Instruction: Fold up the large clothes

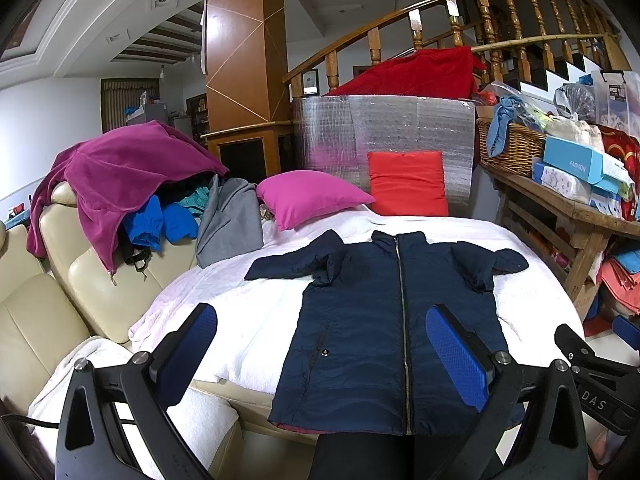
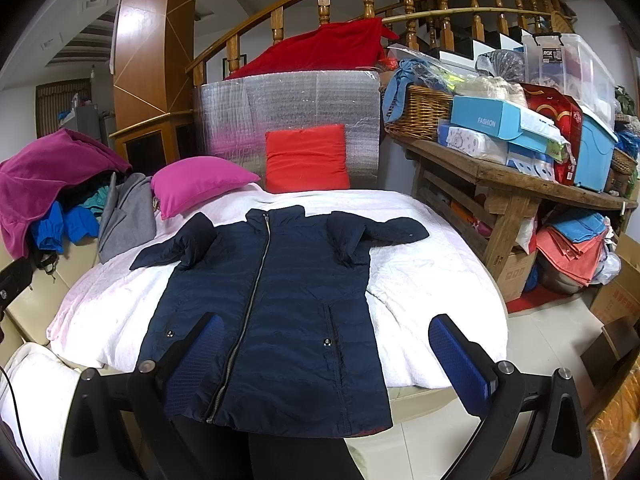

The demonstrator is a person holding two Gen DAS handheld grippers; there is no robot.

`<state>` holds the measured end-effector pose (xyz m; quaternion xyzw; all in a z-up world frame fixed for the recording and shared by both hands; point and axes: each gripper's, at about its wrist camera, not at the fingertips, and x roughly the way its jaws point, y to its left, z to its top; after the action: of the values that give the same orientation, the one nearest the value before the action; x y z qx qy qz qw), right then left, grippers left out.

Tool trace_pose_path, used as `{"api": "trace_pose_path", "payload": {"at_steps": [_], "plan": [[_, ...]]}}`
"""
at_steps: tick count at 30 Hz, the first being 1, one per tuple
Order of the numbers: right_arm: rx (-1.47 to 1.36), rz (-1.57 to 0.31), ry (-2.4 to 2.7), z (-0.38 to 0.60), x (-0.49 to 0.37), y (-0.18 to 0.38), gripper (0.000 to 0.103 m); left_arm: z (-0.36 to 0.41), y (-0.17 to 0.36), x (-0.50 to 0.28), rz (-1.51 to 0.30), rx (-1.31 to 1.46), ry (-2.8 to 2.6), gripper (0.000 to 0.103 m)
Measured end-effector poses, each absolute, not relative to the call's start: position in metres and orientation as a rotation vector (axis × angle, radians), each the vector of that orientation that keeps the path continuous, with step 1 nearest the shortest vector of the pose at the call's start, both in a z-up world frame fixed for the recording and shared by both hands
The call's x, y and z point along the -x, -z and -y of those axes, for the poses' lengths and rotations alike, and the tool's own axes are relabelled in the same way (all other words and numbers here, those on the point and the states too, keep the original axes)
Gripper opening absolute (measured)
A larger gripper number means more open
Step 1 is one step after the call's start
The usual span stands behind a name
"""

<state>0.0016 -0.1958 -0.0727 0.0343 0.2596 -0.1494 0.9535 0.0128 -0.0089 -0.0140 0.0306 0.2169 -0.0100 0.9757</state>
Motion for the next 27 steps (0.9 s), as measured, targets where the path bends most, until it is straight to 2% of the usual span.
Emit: {"api": "trace_pose_path", "payload": {"at_steps": [12,19,27], "plan": [[-0.066,-0.546,0.299,0.201,-0.012,0.076,0.103,0.016,0.016,-0.035,-0.453,-0.068,0.041,0.103],[-0.161,-0.549,0.284,0.262,-0.039,0.076,0.103,0.04,0.025,-0.124,-0.528,-0.043,0.006,0.103],[-0.462,-0.577,0.241,0.393,-0.098,0.097,0.103,0.083,0.083,-0.229,-0.671,-0.011,-0.032,0.103]]}}
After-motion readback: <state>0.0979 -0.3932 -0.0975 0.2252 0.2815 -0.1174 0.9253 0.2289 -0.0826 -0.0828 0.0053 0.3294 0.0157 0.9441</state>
